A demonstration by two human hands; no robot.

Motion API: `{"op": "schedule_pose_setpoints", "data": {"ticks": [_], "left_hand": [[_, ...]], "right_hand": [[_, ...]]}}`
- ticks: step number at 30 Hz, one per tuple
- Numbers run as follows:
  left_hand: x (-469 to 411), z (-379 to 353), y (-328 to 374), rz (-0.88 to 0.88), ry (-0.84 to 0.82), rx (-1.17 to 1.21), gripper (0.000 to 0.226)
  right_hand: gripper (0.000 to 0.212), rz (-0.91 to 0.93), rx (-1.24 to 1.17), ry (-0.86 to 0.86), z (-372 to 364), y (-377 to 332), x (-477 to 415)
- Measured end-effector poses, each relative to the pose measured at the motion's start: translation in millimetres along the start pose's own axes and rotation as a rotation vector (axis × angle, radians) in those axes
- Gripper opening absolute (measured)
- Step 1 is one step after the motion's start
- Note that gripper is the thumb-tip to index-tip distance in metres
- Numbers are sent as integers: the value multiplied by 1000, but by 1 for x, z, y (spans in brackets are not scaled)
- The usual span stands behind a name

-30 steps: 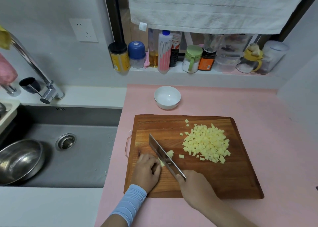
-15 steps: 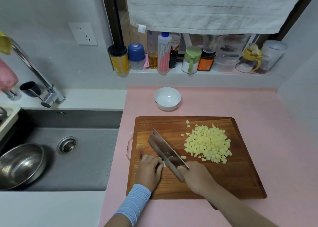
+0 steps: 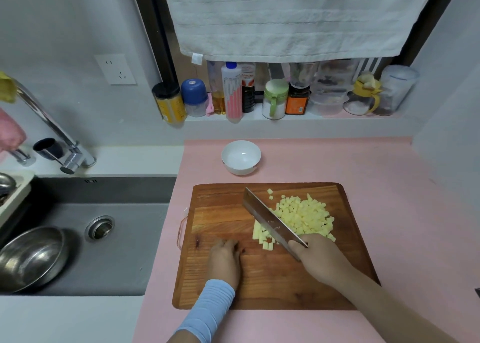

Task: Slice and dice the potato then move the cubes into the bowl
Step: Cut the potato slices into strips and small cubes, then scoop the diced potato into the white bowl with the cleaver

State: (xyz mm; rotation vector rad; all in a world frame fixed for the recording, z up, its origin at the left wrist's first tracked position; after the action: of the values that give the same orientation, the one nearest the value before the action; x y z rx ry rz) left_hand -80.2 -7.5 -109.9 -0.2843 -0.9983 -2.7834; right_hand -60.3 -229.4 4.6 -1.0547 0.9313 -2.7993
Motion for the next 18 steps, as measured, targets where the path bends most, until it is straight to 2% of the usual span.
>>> {"op": "schedule_pose_setpoints", "data": {"ticks": [5, 7, 10, 13, 15, 18], "left_hand": [[-20, -15, 58, 66, 1, 181, 25], [-24, -22, 84, 80, 55, 271, 21], [-22, -27, 108, -37, 142, 234, 17], [-23, -35, 117, -269, -39, 67, 26], [-26, -38, 118, -303, -140, -18, 30], [-34, -29, 113, -290, -121, -34, 26]], "right_hand": [[39, 25, 23, -9, 23, 20, 2], [38, 39, 3, -18, 33, 29, 1], [36, 54, -18, -23, 47, 40, -3], [37, 70, -4, -17, 60, 46, -10], [37, 75, 4, -23, 67, 47, -14], [37, 87, 10, -36, 77, 49, -20]]}}
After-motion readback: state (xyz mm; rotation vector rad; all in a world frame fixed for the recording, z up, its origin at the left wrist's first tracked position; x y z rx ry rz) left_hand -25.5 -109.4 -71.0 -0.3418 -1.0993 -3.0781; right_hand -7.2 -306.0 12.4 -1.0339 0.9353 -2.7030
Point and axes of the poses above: each hand's wrist, its own x-axis away from the middle knuckle, its own z-axis out of the back of the hand, y = z × x, the point moved 1 cm from there along -x, towards the middle knuckle, and after that the axes turned 13 degrees about -y, right-handed, at the moved point
